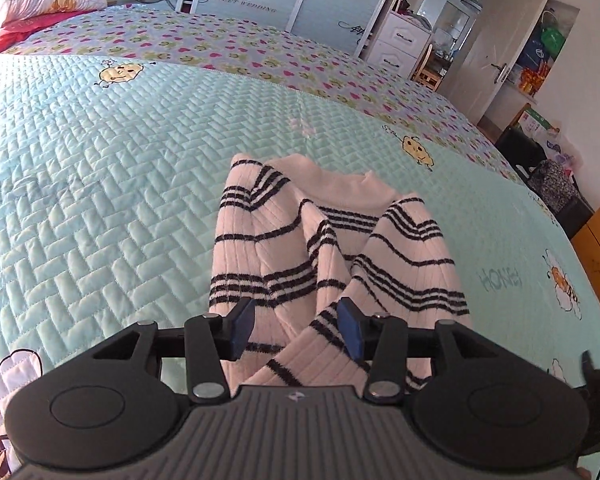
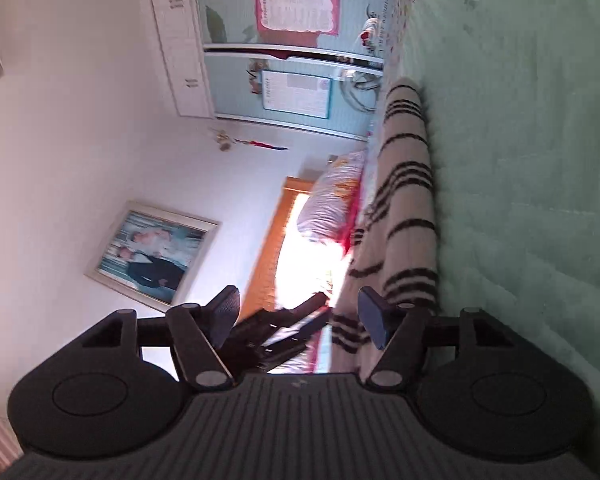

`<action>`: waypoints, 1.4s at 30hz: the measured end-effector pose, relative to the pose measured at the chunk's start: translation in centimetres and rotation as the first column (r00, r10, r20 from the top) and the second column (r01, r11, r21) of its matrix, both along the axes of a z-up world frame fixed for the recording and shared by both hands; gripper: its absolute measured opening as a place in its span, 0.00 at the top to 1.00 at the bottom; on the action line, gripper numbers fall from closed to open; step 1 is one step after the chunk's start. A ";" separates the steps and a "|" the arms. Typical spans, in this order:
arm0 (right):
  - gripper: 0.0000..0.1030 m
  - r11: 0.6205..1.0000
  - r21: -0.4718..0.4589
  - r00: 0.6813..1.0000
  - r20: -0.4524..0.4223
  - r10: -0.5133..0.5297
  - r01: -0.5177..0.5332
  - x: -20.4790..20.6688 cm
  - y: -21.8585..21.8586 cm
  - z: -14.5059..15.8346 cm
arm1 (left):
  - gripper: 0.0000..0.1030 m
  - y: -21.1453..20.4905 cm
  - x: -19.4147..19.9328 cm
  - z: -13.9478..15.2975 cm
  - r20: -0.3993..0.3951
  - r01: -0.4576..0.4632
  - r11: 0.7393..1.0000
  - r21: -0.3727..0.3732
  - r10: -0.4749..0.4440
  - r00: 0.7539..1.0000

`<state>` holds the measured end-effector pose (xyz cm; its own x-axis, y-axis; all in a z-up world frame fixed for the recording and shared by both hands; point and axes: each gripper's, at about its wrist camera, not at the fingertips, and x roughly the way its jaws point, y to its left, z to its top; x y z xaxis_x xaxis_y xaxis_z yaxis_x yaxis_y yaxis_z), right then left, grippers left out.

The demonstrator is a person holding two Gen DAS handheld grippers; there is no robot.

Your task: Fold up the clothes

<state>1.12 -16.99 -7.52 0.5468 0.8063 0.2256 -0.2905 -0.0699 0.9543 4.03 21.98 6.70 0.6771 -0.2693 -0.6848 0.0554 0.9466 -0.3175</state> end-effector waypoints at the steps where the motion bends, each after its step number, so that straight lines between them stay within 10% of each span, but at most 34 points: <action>1: 0.26 0.999 0.033 1.000 0.008 0.006 -0.006 0.1 -0.2 -0.4 | 0.52 0.2 0.1 -0.1 -0.010 0.006 1.000 -0.009 -0.007 1.000; 14: 0.26 0.999 0.000 0.998 0.017 0.053 -0.053 0.9 0.4 0.4 | 0.53 0.5 2.0 -1.2 -0.075 0.189 0.979 -0.077 -0.195 0.978; 16: 0.26 0.998 0.002 0.998 0.016 0.055 -0.055 1.0 0.4 0.4 | 0.57 0.0 2.0 -1.2 -0.071 0.226 0.973 -0.051 -0.229 0.971; 18: 0.26 0.998 0.002 0.998 0.017 0.056 -0.056 1.0 0.4 0.4 | 0.81 -0.8 1.8 -1.0 -0.064 0.265 0.964 -0.012 -0.265 0.962; 24: 0.26 0.998 0.003 0.998 0.017 0.058 -0.059 0.9 0.2 0.3 | 0.95 -3.0 0.2 0.1 0.006 0.290 0.946 0.147 -0.294 0.956; 42: 0.26 0.998 0.003 0.998 0.014 0.058 -0.059 0.4 0.3 0.1 | 0.92 -2.0 0.0 -1.1 0.016 0.073 0.984 0.162 -0.076 0.997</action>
<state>1.53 -16.65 -7.38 0.4955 0.8361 0.2355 -0.2994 -0.0902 0.9499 4.06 19.99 5.65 0.6747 -0.2070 -0.7084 0.1332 0.9783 -0.1590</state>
